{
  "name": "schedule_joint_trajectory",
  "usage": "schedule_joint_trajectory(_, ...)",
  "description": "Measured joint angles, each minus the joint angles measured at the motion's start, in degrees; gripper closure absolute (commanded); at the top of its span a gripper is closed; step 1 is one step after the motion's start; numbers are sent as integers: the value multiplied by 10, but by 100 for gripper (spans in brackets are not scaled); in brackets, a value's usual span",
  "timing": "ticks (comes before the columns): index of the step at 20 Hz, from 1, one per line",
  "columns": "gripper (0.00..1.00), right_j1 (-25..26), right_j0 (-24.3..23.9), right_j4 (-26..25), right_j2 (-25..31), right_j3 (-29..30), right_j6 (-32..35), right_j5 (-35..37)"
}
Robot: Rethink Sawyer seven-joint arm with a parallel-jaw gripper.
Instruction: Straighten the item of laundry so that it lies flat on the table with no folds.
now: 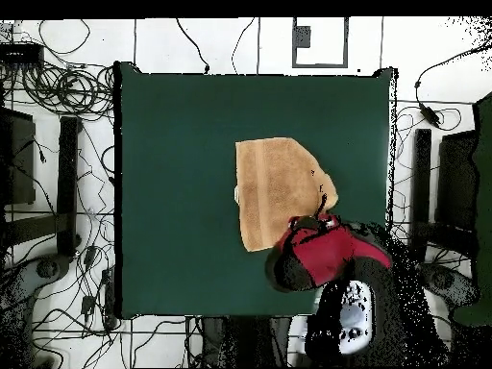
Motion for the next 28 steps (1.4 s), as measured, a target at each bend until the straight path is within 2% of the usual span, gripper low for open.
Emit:
schedule_joint_trajectory(3,100,38,78,22,-59,-20,50,-20)
schedule_joint_trajectory(5,100,56,103,41,-74,-25,80,-37)
schedule_joint_trajectory(9,100,78,115,68,-91,-29,112,-57)
schedule_joint_trajectory(13,100,122,170,90,-165,-42,141,-61)
schedule_joint_trajectory(14,100,140,200,98,-198,-47,153,-61)
schedule_joint_trajectory(15,100,144,208,100,-205,-48,156,-61)
schedule_joint_trajectory(16,100,162,242,112,-238,-52,169,-61)
schedule_joint_trajectory(20,100,187,291,143,-287,-56,182,-61)
schedule_joint_trajectory(23,100,195,303,155,-304,-56,183,-61)
schedule_joint_trajectory(28,100,220,349,207,-363,-56,183,-54)
